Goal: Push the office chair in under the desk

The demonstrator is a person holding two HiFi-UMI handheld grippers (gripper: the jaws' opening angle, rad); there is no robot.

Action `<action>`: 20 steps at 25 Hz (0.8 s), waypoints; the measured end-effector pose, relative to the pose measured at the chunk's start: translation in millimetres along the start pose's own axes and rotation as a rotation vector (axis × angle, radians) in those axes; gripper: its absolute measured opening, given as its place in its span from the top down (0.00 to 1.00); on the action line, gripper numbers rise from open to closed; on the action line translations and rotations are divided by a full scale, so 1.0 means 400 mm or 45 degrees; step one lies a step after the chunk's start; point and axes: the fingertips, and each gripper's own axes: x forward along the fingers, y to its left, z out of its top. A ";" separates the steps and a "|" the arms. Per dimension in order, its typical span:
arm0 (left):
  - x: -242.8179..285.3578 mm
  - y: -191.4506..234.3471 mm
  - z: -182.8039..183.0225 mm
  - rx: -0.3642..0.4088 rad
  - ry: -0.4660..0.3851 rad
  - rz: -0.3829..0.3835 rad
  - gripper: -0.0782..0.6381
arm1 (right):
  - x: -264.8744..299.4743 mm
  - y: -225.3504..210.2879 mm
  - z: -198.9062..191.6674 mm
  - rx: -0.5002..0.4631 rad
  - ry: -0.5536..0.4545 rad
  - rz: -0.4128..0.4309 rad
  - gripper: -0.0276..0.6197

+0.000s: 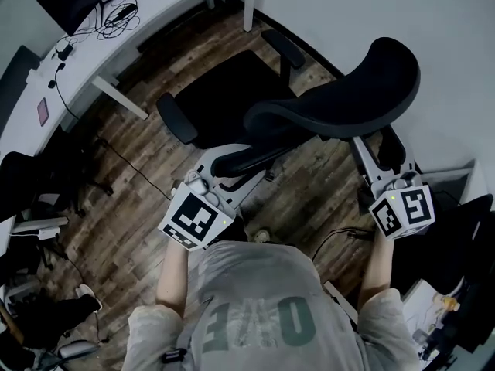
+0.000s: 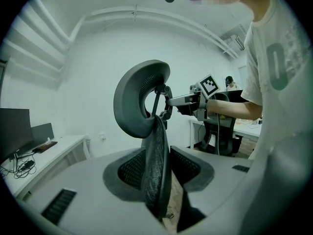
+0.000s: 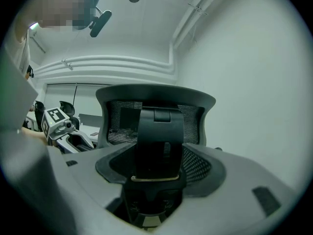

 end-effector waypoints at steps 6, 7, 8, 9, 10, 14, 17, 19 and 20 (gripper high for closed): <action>-0.023 0.128 -0.017 -0.018 0.001 -0.017 0.66 | 0.131 0.034 0.025 -0.004 0.017 0.009 0.51; -0.024 0.149 -0.019 -0.022 0.001 -0.023 0.66 | 0.151 0.037 0.028 -0.004 0.018 0.006 0.51; -0.025 0.170 -0.022 -0.024 0.001 -0.027 0.66 | 0.171 0.040 0.030 -0.004 0.020 0.002 0.51; -0.026 0.191 -0.025 -0.024 0.000 -0.027 0.66 | 0.193 0.043 0.032 -0.004 0.023 -0.002 0.51; -0.027 0.213 -0.029 -0.023 -0.001 -0.024 0.66 | 0.216 0.046 0.033 -0.004 0.025 -0.003 0.51; -0.027 0.306 -0.042 -0.025 -0.006 -0.005 0.66 | 0.313 0.053 0.038 0.003 0.016 0.000 0.51; -0.022 0.374 -0.052 -0.033 -0.006 0.021 0.66 | 0.387 0.054 0.041 0.006 0.016 0.007 0.51; -0.020 0.420 -0.059 -0.035 -0.007 0.036 0.66 | 0.438 0.056 0.044 0.006 0.019 0.020 0.51; -0.018 0.444 -0.060 -0.038 -0.012 0.041 0.66 | 0.464 0.056 0.048 0.005 0.019 0.026 0.51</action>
